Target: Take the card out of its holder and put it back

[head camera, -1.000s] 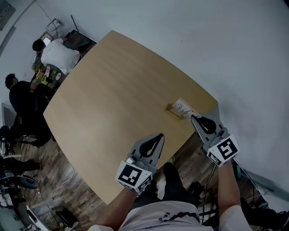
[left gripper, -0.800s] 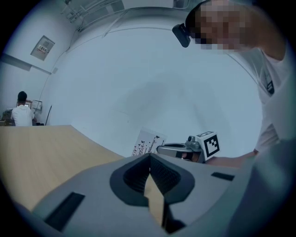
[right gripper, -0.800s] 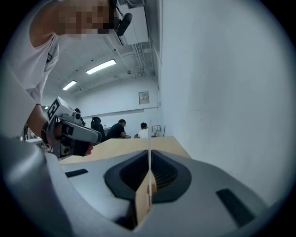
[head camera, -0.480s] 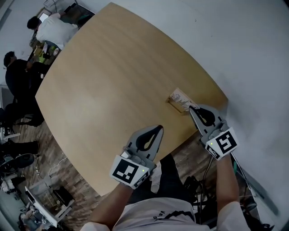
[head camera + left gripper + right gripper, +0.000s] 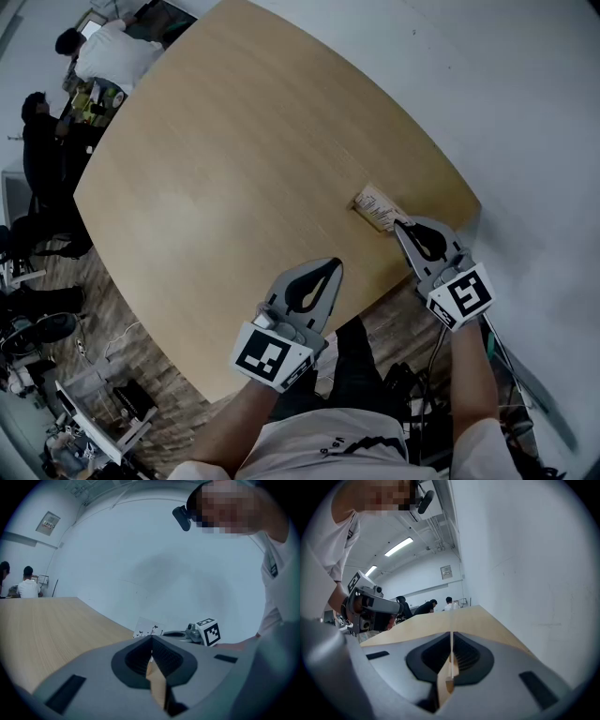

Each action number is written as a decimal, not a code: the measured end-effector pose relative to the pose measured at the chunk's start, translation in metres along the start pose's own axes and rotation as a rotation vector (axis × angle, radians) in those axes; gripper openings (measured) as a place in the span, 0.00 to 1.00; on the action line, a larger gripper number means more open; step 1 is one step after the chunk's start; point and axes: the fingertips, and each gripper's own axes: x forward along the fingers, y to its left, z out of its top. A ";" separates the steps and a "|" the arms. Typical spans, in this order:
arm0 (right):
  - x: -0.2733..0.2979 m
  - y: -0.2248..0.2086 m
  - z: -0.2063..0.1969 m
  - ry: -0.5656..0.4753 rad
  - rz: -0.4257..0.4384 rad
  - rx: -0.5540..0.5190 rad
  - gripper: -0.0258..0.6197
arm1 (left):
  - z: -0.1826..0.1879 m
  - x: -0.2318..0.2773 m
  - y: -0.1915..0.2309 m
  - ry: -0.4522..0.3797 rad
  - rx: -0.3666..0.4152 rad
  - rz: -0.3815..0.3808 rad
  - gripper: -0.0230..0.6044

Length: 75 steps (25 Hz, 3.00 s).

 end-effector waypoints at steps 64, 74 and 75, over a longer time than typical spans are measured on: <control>-0.053 0.255 0.037 -0.015 -0.055 0.165 0.06 | -0.014 -0.190 -0.056 -0.070 -0.007 -0.038 0.06; -0.077 0.393 0.104 -0.065 -0.036 0.070 0.06 | 0.021 -0.318 -0.091 -0.192 0.003 -0.067 0.06; -0.078 0.403 0.107 -0.071 -0.038 0.055 0.06 | 0.024 -0.326 -0.093 -0.205 0.011 -0.067 0.06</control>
